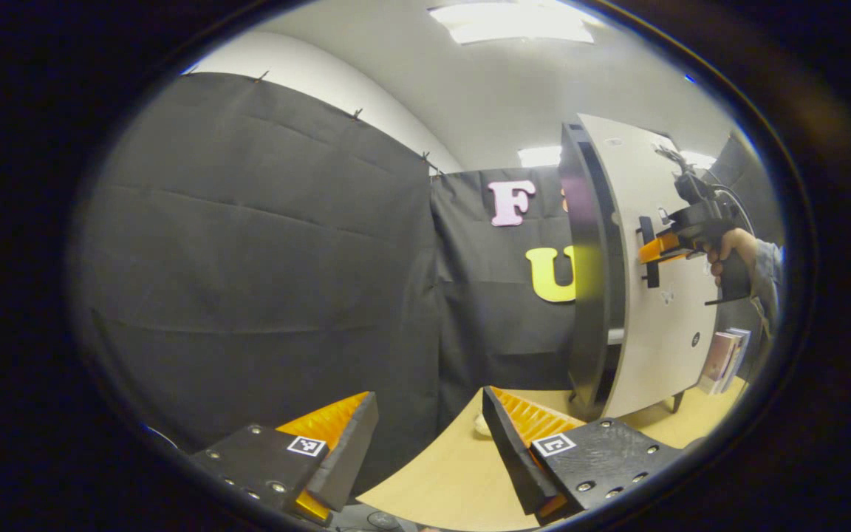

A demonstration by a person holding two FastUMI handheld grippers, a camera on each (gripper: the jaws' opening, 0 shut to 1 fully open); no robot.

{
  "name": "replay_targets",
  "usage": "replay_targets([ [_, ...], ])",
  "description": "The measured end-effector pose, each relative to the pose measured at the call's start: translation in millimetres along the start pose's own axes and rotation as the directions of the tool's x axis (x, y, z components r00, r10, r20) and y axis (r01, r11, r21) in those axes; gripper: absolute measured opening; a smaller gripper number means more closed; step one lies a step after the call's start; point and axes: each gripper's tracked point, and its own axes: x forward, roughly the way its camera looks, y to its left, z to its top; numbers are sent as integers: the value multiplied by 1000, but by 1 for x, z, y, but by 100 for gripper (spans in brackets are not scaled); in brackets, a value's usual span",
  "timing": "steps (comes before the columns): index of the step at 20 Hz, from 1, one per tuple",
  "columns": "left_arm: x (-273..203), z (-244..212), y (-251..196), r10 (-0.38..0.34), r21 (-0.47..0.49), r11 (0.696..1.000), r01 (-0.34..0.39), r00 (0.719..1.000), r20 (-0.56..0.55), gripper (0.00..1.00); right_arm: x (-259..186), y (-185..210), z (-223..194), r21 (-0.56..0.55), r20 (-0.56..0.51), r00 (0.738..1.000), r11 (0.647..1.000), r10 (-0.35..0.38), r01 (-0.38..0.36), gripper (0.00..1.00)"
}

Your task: Open the cabinet door with the right hand, grasp the bottle in the cabinet with the left hand and place it on the coaster, then close the cabinet door with the right hand.

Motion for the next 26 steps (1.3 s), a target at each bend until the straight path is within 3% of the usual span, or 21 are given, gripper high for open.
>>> replay_targets([
  [6, 9, 2, -33, -87, -5, 996, 87, 996, 7, 89, -16, -3, -1, -3, -11, 1000, 1000, 17, -17, 18],
  [7, 11, 1, -37, -98, -7, 995, 98, 995, 2, 85, -19, -4, -2, -4, -13, 1000, 1000, 22, -22, 18],
  [8, 13, 1, -42, -108, -11, 994, 108, 994, 1, 89, -24, -4, -1, -6, -12, 1000, 1000, 25, -25, 18],
  [16, 20, 3, -83, -199, -19, 980, 199, 980, 10, 89, -48, -12, -2, -18, 1, 1000, 1000, 17, -17, 18],
  [26, 19, 24, -172, -309, -11, 951, 310, 950, 41, 86, -83, -30, -1, -17, 7, 999, 999, 33, -33, 18],
])
